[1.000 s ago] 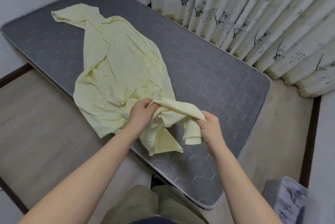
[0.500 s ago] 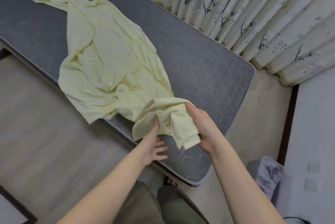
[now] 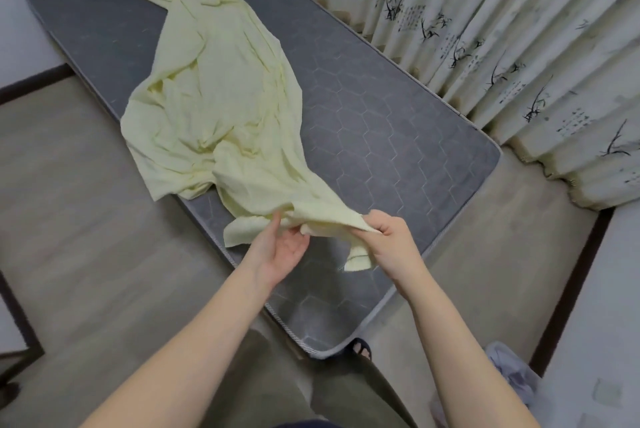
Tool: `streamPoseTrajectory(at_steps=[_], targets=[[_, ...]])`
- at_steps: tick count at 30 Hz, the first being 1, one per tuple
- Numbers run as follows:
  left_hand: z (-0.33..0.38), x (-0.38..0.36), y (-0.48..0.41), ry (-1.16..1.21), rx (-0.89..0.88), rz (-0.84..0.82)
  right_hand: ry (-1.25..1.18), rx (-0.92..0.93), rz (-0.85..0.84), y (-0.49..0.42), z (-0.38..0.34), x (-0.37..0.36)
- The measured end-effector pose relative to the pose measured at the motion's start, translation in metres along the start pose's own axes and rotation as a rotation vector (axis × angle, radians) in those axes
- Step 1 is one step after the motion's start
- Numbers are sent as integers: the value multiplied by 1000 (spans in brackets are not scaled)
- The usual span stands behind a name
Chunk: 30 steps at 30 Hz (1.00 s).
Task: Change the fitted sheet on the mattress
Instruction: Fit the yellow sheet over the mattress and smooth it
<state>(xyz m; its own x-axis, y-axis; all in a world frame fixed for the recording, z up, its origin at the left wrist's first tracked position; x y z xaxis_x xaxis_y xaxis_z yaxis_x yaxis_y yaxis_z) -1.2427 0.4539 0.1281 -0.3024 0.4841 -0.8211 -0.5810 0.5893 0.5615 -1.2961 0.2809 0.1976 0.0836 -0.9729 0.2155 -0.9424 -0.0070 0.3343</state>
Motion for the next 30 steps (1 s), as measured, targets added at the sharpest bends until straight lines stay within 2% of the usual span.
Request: streamPoseTrajectory(at_steps=[3, 5, 9, 12, 20, 23, 25, 30], targets=[[-42, -23, -13, -54, -45, 5, 46, 58, -91, 21, 19, 34], [-65, -35, -16, -95, -78, 44, 53, 56, -76, 32, 33, 59], [-94, -37, -14, -85, -130, 92, 34, -51, -48, 36, 61, 103], [-107, -32, -11, -110, -129, 107, -47, -129, -134, 35, 79, 110], [-103, -13, -11, -222, -169, 114, -16, -249, -90, 35, 88, 94], [-102, -1, -15, -197, -81, 85, -127, -292, -200, 30, 75, 83], [-106, 1, -18, -118, -82, 19, -194, -316, -292, 23, 66, 75], [-102, -1, -44, 58, -289, 22, -22, -368, -494, -6, 58, 76]])
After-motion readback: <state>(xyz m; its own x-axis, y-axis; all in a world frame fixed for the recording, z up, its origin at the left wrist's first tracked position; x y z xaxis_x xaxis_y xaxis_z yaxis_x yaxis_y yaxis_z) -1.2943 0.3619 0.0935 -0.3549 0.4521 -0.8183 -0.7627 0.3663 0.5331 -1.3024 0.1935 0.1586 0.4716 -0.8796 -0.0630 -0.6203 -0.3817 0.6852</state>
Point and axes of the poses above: each hand's wrist, its own y-axis away from the middle knuckle, its own x-axis out of the back of the hand, z = x × y, the point moved 3 cm from there along -y, towards the middle knuckle, and after that the axes turned 15 degrees about -z, right-handed, at the moved point
